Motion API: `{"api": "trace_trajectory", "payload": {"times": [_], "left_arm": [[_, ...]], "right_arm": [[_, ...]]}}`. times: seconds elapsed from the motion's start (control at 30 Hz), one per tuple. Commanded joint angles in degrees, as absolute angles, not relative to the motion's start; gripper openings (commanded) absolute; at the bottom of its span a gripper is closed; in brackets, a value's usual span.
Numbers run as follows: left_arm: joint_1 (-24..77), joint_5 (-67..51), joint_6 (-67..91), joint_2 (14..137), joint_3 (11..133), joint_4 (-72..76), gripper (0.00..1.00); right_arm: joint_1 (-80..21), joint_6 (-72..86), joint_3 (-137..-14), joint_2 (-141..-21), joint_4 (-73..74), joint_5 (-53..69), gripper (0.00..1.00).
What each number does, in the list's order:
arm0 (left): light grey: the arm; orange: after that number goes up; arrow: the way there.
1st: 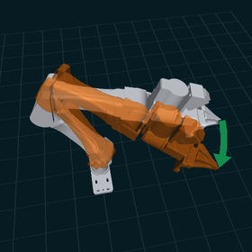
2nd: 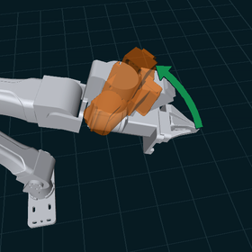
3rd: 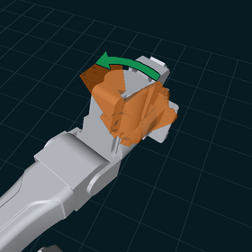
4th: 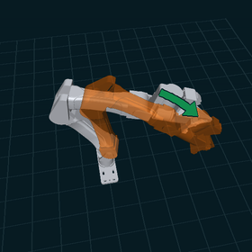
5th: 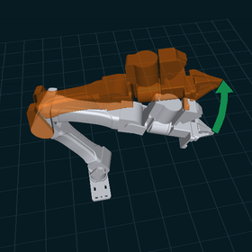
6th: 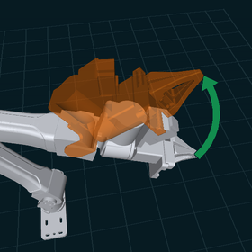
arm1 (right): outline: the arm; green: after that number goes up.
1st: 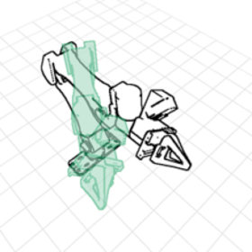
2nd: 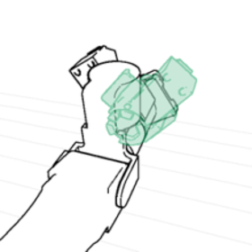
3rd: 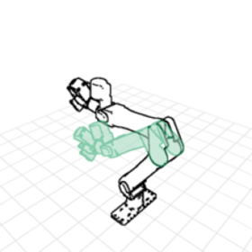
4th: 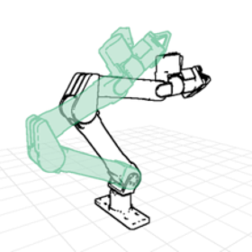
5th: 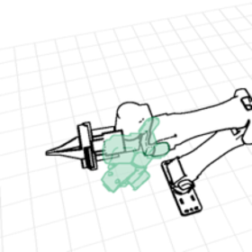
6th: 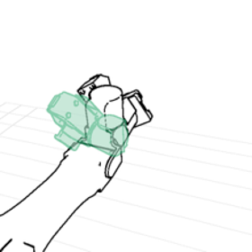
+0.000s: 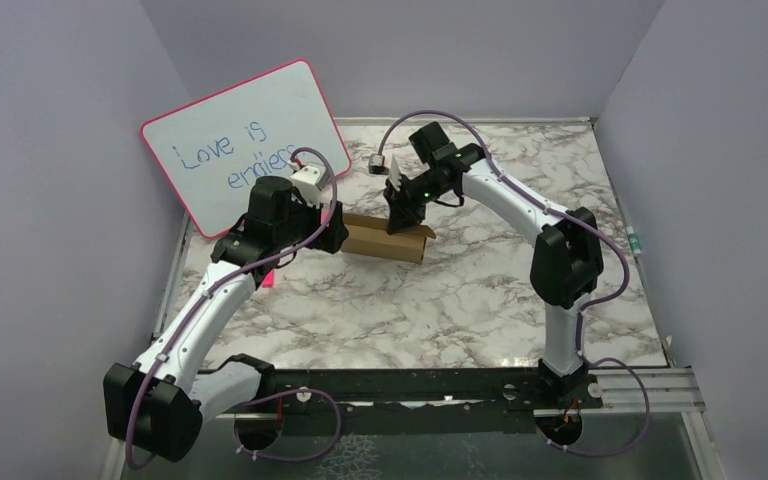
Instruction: Fold the paper box
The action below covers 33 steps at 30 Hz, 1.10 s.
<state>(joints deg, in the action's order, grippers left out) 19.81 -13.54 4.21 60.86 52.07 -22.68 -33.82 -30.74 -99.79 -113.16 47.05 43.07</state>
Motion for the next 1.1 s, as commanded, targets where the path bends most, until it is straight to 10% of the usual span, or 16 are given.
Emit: {"api": "trace_trajectory", "payload": {"times": [0.0,1.07], "left_arm": [[19.1,-14.8,3.3,62.0,53.8,-23.4,0.85],[15.3,-16.5,-1.3,71.3,62.7,-25.6,0.82]], "right_arm": [[-33.5,-32.6,-102.9,-116.3,51.3,43.0,0.21],[-32.9,-19.9,-95.2,-99.3,36.7,22.3,0.57]]}}
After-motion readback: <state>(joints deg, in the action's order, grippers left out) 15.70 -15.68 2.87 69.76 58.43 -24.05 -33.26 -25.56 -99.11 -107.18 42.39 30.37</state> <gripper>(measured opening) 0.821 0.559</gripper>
